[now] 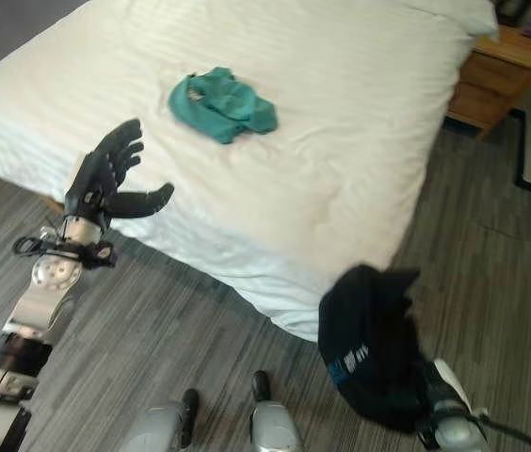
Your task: Pick up bed clothes into laundry basket.
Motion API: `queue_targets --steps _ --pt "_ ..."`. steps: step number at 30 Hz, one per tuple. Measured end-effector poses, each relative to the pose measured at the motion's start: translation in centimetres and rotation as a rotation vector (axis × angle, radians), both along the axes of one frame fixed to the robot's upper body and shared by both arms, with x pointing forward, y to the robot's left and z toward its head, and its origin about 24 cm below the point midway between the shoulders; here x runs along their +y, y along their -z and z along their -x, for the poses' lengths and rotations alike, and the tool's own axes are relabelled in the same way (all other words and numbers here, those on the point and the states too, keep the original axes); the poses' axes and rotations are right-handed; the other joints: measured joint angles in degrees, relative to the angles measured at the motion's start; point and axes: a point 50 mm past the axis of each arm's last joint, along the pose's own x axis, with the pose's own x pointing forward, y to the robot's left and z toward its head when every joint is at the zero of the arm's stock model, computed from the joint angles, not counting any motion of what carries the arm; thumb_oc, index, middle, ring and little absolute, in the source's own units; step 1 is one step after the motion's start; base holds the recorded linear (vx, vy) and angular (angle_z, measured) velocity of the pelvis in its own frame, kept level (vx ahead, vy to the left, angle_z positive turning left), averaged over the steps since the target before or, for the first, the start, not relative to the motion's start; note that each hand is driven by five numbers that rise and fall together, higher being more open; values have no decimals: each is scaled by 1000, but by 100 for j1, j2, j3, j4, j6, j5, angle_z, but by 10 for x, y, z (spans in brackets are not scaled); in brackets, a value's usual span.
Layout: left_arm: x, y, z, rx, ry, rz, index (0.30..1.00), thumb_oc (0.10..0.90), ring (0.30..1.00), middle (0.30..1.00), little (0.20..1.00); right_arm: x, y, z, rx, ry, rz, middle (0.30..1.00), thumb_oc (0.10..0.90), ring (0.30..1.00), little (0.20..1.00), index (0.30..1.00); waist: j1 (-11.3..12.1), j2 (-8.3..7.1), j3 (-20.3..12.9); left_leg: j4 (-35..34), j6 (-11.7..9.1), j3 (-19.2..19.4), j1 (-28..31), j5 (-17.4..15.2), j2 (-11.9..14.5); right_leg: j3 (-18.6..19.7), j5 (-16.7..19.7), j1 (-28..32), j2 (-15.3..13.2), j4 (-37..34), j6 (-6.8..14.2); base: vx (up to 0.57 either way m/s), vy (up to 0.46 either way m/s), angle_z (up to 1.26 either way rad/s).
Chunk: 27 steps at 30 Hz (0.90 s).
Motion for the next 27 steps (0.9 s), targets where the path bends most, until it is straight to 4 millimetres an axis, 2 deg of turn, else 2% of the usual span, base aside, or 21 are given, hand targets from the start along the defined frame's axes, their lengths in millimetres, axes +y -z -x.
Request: queue_targets --steps 1,2,4,5,6,8,10,11,12,13,14,15,17,18,19,21,22,23,24,25,27 --pt "-5 -20 -9 -48 4 -19 900 800 900 900 900 -2 -1 -2 -4 23 2 300 400 300 300 300 -180 -156 249 710 -192 -21 -275 -438 -77 168 -624 147 -13 120 -367 363 -21 -5" --pt "-5 -19 -10 -43 -8 -18 900 800 900 900 900 -2 -4 -9 -37 45 2 300 400 300 300 300 -136 -142 289 733 -139 -80 -556 -554 -57 354 -454 125 116 -88 -395 352 -23 -36" --pt "-4 -16 -13 -19 -20 -23 900 800 900 900 900 2 -5 -16 -72 37 -7 300 400 300 300 300 -91 -177 301 -422 -166 153 -878 -48 -129 612 -118 352 134 -885 -689 327 54 -67" --pt "-7 -15 -15 -7 -28 -34 900 800 900 900 900 6 -2 -16 -67 31 -13 300 400 300 300 300 -109 -153 290 -936 -200 346 -945 346 -105 649 18 672 124 -1411 -734 281 145 -49" --pt "-6 -15 -16 -6 -34 -39 900 800 900 900 900 11 -1 -19 -68 2 -17 300 400 300 300 300 -20 -155 267 -1076 -172 520 -993 577 -73 619 230 837 88 -1695 -736 196 122 -64" --pt "2 -18 -16 -15 -75 -44 900 800 900 900 900 19 -2 -27 -84 -45 -19 300 400 300 300 300 108 -74 134 -803 -65 654 -1124 674 99 494 329 927 75 -1841 -721 204 132 -120" --pt "13 -21 -16 -22 -126 -59 900 800 900 900 900 32 -3 -41 -107 -119 -29 300 400 300 300 300 83 0 -205 -319 180 732 -1215 535 126 440 291 917 -38 -1936 -535 335 170 -118" --pt "15 -20 -17 -16 -140 -58 900 800 900 900 900 34 -2 -42 -102 -134 -29 300 400 300 300 300 106 88 -352 -496 288 737 -1131 515 154 473 227 912 -61 -1868 -227 229 84 -94" --pt "18 -24 -18 -25 -154 -64 900 800 900 900 900 39 1 -44 -100 -147 -40 300 400 300 300 300 151 -10 -417 -626 354 960 -965 820 107 669 -19 713 -148 -1400 131 265 150 -61" --pt "21 -27 -20 -28 -169 -72 900 800 900 900 900 50 10 -39 -74 -167 -71 300 400 300 300 300 32 -303 -522 -808 515 1100 -762 927 -198 805 -252 720 -470 -785 550 321 218 -31" --pt "18 -31 -21 -38 -173 -92 900 800 900 900 900 55 17 -33 -54 -161 -92 300 400 300 300 300 -33 -446 -586 -929 645 1108 -644 866 -412 898 -240 704 -565 -341 662 299 216 17" --pt "17 -39 -25 -52 -190 -171 900 800 900 900 900 61 20 -35 -47 -175 -106 300 400 300 300 300 -95 -410 -465 -995 783 1014 -496 946 -433 777 101 240 -446 749 817 239 163 44" --pt "17 -45 -27 -68 -207 -253 900 800 900 900 900 71 25 -35 -32 -195 -140 300 400 300 300 300 -327 -407 -343 -1160 884 875 -170 1062 -445 607 368 42 -438 1387 979 219 73 46" --pt "27 -53 -27 -89 -258 -340 900 800 900 900 900 79 24 -46 -59 -214 -156 300 400 300 300 300 -270 -458 -256 -1364 973 878 86 1002 -445 292 100 -79 -712 1152 677 298 -51 7" --pt "32 -58 -28 -92 -284 -370 900 800 900 900 900 80 23 -50 -71 -223 -158 300 400 300 300 300 -304 -445 -217 -1416 934 899 140 1011 -429 85 95 -111 -888 811 677 380 -118 -17" --pt "57 -82 -28 -108 -399 -476 900 800 900 900 900 88 16 -68 -109 -265 -167 300 400 300 300 300 -295 -441 -121 -1595 878 993 251 994 -449 -414 395 -234 -1383 -944 759 314 -46 -16" --pt "71 -93 -28 -109 -460 -529 900 800 900 900 900 90 14 -73 -121 -278 -175 300 400 300 300 300 -311 -445 -34 -1645 841 956 313 1017 -438 -465 706 -75 -1431 -1760 838 222 18 24" --pt "78 -99 -30 -99 -497 -579 900 800 900 900 900 92 17 -70 -121 -278 -188 300 400 300 300 300 -478 -534 24 -1631 781 786 403 991 -488 -302 1146 141 -1428 -2037 935 208 19 71" --pt "82 -101 -33 -68 -531 -638 900 800 900 900 900 97 31 -53 -71 -259 -219 300 400 300 300 300 -452 -854 -30 -1682 628 719 616 888 -602 -356 1837 425 -1429 -2283 768 191 -45 55" --pt "92 -99 -33 -45 -572 -683 900 800 900 900 900 98 38 -47 -27 -256 -234 300 400 300 300 300 -340 -908 -75 -1688 510 747 687 792 -551 -482 1705 534 -1412 -2430 778 82 -57 10" --pt "116 -108 -31 21 -683 -814 900 800 900 900 900 99 44 -43 21 -270 -245 300 400 300 300 300 -308 -810 -144 -1708 351 745 549 729 -273 -535 1857 584 -1126 -2837 624 -46 -70 -17"
